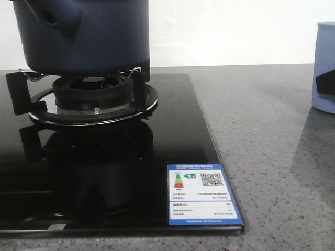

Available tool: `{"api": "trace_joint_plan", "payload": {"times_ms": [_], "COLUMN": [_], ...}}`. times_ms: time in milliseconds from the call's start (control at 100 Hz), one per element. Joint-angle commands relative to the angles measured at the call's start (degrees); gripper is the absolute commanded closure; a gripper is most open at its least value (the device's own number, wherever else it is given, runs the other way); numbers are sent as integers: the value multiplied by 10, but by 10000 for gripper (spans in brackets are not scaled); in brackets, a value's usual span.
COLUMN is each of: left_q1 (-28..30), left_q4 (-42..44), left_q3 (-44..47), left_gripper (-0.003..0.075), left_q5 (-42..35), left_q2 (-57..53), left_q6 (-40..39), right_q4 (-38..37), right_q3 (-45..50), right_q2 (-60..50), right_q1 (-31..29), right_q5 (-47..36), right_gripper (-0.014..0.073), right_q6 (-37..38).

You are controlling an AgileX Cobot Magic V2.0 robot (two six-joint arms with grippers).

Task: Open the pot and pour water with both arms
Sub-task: 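Carry the cup back and set it on the counter with the right gripper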

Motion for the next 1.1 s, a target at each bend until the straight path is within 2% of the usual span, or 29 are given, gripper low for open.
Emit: {"api": "trace_joint_plan", "payload": {"times_ms": [0,300,410,510,550,930,1090], "left_q1": [2,2,2,2,2,2,1], "left_q4": [1,1,1,1,1,1,1], "left_q3": [-22,-22,-22,-22,-22,-22,-22], "left_gripper": [348,349,349,349,348,348,348], "left_q5": [-50,-50,-50,-50,-50,-50,-50], "left_q2": [-11,-11,-11,-11,-11,-11,-11], "left_q6": [0,0,0,0,0,0,0], "right_q4": [21,21,21,21,20,5,-24], "right_q3": [-12,-12,-12,-12,-12,-8,-8], "right_q2": [-3,7,7,7,7,-28,-75], "right_q1": [-2,-2,-2,-2,-2,-2,-2], "right_q5": [-53,-51,-53,-53,-53,-38,29], "right_gripper": [292,275,149,-39,-81,-65,-65], "right_q6": [-11,-20,-20,-20,-20,-1,40]}}
